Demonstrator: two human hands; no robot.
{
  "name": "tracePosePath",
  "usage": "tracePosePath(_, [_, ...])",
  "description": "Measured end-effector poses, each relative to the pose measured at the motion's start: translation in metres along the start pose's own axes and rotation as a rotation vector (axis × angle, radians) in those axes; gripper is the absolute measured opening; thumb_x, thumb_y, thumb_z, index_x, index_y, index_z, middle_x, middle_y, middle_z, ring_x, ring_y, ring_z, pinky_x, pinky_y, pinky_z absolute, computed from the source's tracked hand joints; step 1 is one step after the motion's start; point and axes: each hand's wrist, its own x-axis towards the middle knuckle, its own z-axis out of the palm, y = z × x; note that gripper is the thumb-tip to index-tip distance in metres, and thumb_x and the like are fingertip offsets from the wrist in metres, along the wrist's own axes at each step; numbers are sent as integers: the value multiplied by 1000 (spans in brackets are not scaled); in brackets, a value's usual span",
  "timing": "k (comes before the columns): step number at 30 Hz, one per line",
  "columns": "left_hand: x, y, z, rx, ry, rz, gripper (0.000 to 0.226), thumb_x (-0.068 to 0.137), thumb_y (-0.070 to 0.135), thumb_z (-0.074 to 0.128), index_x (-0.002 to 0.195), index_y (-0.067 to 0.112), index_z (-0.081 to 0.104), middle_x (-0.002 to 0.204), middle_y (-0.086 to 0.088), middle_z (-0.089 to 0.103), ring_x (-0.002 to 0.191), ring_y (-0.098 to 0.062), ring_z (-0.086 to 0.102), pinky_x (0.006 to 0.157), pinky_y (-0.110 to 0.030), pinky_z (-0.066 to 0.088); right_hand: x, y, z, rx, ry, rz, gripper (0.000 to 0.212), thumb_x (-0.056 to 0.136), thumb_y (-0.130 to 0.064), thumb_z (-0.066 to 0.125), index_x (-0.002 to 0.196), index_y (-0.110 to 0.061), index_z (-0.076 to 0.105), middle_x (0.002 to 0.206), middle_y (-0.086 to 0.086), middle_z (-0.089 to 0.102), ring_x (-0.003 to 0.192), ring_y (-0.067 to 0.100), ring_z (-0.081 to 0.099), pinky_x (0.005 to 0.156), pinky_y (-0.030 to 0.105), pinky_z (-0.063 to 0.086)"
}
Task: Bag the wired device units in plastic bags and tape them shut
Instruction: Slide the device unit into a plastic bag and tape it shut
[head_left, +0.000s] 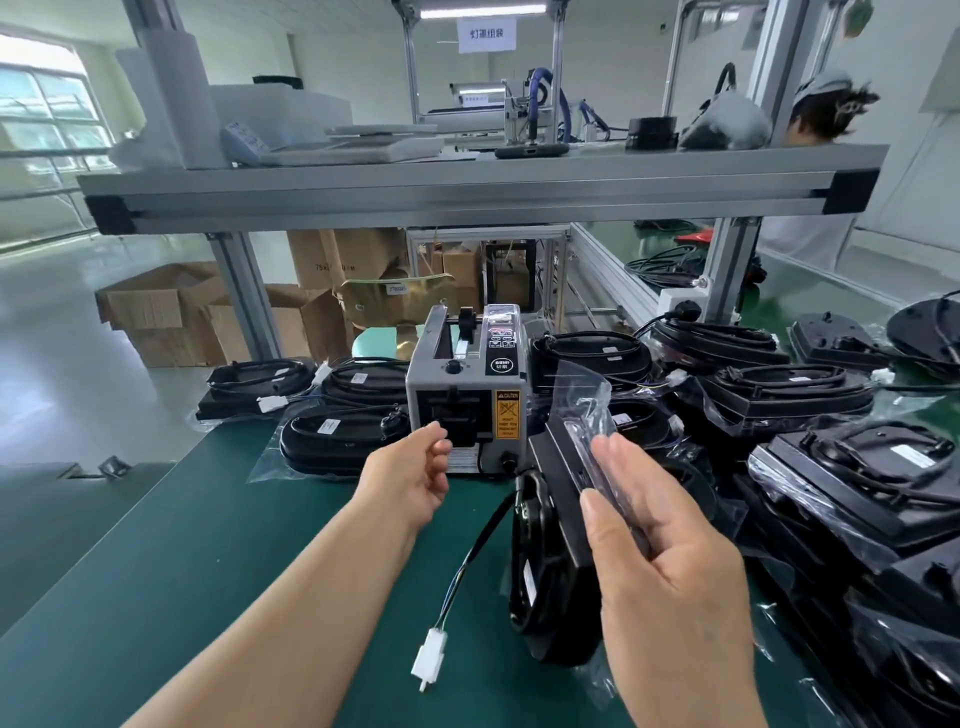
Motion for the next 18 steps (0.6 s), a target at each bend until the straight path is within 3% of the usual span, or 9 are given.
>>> tracePosePath(9, [32,9,31,-121,129,-49,17,93,14,63,77,13,59,43,6,53,30,-1,45,31,-11,30,3,2,2,-5,-34,-24,44,94,-6,62,119,-42,60,114,-41,62,109,-20,56,85,-4,39])
tracePosePath(13, [26,6,36,-205,240,39,17,85,6,65,71,13,57,45,4,54,32,-3,45,33,-14,30,2,3,-1,-6,-46,-27,43,94,-8,62,120,-43,60,116,-40,62,111,-20,56,87,-4,38])
tracePosePath(15, [13,5,31,-196,206,126,18,83,5,67,69,14,58,42,6,52,33,-3,43,35,-15,31,2,3,-4,15,-47,-23,42,94,-8,62,118,-43,61,116,-40,62,112,-19,56,88,-3,39])
tracePosePath(18, [-20,4,15,-76,-14,279,20,86,9,70,67,17,66,52,6,53,40,-4,43,39,-16,36,0,4,-6,37,-36,-29,40,95,-9,61,118,-41,62,115,-39,64,112,-18,56,89,-2,39])
